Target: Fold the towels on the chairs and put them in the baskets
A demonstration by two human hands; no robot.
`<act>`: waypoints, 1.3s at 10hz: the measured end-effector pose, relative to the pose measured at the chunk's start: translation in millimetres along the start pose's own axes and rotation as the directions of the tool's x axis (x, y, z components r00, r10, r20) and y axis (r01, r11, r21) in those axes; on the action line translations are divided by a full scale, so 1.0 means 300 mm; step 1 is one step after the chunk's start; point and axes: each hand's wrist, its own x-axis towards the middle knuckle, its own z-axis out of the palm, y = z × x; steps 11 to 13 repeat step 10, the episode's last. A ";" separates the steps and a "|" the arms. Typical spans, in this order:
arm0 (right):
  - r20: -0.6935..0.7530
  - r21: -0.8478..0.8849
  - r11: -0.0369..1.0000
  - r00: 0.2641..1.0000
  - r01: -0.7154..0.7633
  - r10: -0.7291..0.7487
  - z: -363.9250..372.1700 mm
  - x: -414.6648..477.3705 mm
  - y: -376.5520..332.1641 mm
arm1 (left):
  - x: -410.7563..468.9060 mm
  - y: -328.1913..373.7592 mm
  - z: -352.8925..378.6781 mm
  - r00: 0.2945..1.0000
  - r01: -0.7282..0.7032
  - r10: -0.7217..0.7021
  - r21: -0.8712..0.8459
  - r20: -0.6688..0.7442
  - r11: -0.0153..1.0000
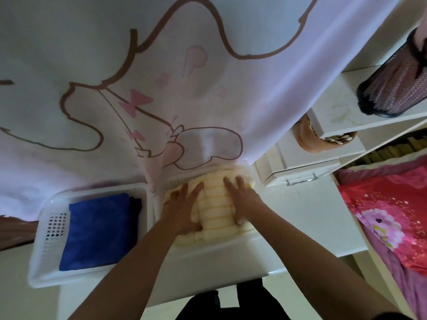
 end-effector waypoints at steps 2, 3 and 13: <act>-0.049 -0.216 0.976 0.999 -0.003 -0.008 0.033 0.058 -0.011 | 0.024 -0.012 -0.033 0.991 0.003 0.009 -0.095 0.130 0.996; -0.051 -0.213 0.977 0.998 -0.034 0.024 0.071 0.085 -0.009 | 0.041 0.032 0.046 0.998 0.063 -0.063 0.058 -0.005 0.996; -0.309 0.066 0.997 0.951 0.032 -0.010 -0.014 -0.120 0.040 | -0.140 -0.051 0.060 0.957 -0.038 0.009 -0.096 -0.289 0.995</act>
